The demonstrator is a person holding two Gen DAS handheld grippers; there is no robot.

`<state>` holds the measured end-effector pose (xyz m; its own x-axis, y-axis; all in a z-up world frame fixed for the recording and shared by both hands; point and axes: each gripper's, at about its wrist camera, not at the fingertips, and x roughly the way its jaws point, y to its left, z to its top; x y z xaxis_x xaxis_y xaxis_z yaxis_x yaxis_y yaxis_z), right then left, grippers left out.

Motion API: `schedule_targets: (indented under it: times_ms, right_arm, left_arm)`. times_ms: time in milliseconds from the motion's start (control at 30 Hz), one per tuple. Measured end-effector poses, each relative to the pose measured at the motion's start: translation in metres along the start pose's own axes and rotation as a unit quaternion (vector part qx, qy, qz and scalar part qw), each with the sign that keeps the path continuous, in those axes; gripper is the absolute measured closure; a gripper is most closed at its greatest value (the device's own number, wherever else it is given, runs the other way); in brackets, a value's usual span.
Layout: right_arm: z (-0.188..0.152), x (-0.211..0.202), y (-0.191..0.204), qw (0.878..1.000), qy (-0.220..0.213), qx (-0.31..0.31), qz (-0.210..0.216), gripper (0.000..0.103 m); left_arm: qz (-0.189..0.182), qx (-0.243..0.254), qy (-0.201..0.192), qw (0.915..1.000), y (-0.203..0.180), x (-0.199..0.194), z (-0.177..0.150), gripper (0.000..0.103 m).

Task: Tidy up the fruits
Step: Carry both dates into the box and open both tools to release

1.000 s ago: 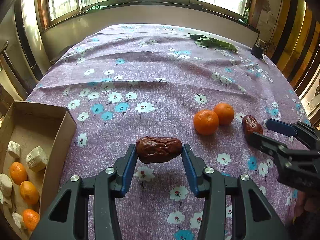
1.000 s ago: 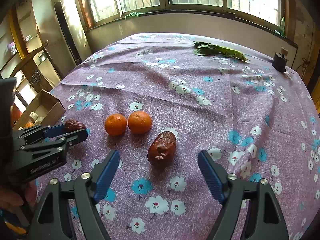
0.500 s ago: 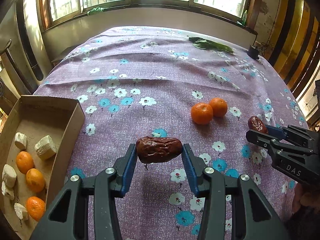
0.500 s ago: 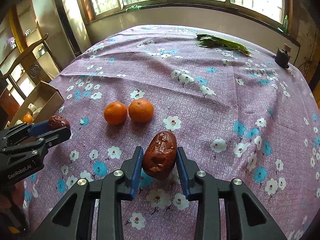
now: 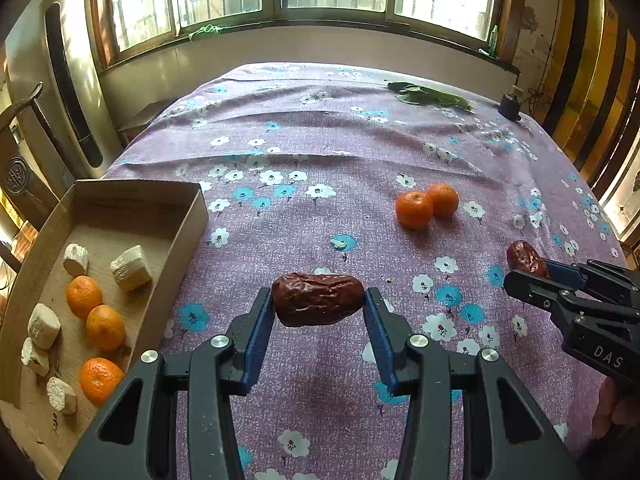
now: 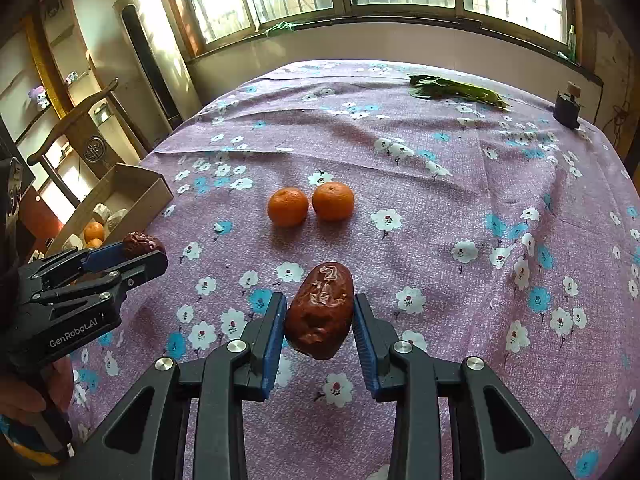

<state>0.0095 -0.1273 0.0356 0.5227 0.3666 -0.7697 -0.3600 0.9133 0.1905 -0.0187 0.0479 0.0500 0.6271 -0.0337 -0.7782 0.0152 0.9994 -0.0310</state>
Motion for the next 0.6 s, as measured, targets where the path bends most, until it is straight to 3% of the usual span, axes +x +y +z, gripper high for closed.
schedule_targets:
  times_ms: [600]
  right_arm:
    - [0.001, -0.004, 0.076, 0.998, -0.007, -0.053, 0.041, 0.067]
  left_arm:
    - [0.031, -0.029, -0.034, 0.9985, 0.05, -0.045, -0.019, 0.058]
